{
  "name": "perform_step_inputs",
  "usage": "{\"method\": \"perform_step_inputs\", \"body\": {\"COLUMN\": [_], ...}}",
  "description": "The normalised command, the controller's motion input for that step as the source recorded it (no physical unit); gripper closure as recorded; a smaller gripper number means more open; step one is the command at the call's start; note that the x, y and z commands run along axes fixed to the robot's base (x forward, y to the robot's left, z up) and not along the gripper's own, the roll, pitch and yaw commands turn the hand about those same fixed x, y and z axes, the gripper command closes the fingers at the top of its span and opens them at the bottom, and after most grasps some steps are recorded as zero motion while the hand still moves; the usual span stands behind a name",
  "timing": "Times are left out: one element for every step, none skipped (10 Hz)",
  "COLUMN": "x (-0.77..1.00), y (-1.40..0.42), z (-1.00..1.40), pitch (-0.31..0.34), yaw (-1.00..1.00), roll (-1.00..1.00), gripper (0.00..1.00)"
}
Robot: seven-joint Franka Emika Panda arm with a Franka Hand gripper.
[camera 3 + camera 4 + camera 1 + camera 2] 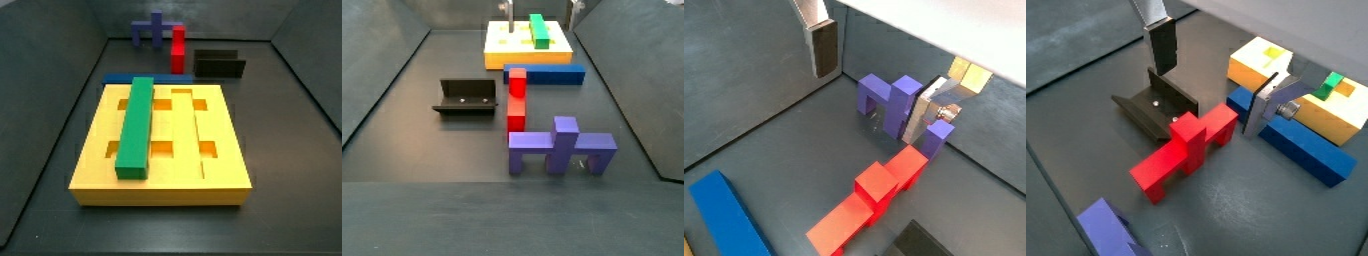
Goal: Pick up the blue object. Move up. Move to above the board. Insert the blue object.
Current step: Pick up the blue object.
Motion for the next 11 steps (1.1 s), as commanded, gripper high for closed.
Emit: {"method": "perform_step_inputs", "body": {"x": [0.02, 0.22, 0.21, 0.08, 0.0, 0.0, -0.06, -0.15, -0.35, -0.52, -0.6], "y": [0.0, -0.07, -0.31, -0.45, -0.48, -0.49, -0.6, -0.58, -0.46, -0.42, -0.42], "z": [0.0, 0.0, 0.0, -0.07, -0.1, -0.1, -0.18, -0.24, -0.3, -0.35, -0.37], "pitch": [0.0, 0.0, 0.0, -0.016, -0.03, -0.046, -0.076, -0.1, -0.157, -0.191, -0.196], "yaw": [0.0, 0.0, 0.0, 0.0, -0.01, -0.05, 0.0, 0.0, -0.01, -0.06, -0.12], "roll": [0.0, -0.02, -0.01, 0.0, 0.0, -0.01, 0.0, 0.0, -0.04, -0.04, -0.02], "gripper": [0.0, 0.0, 0.0, 0.0, 0.0, 0.0, 0.0, 0.0, 0.0, 0.0, 0.0]}}
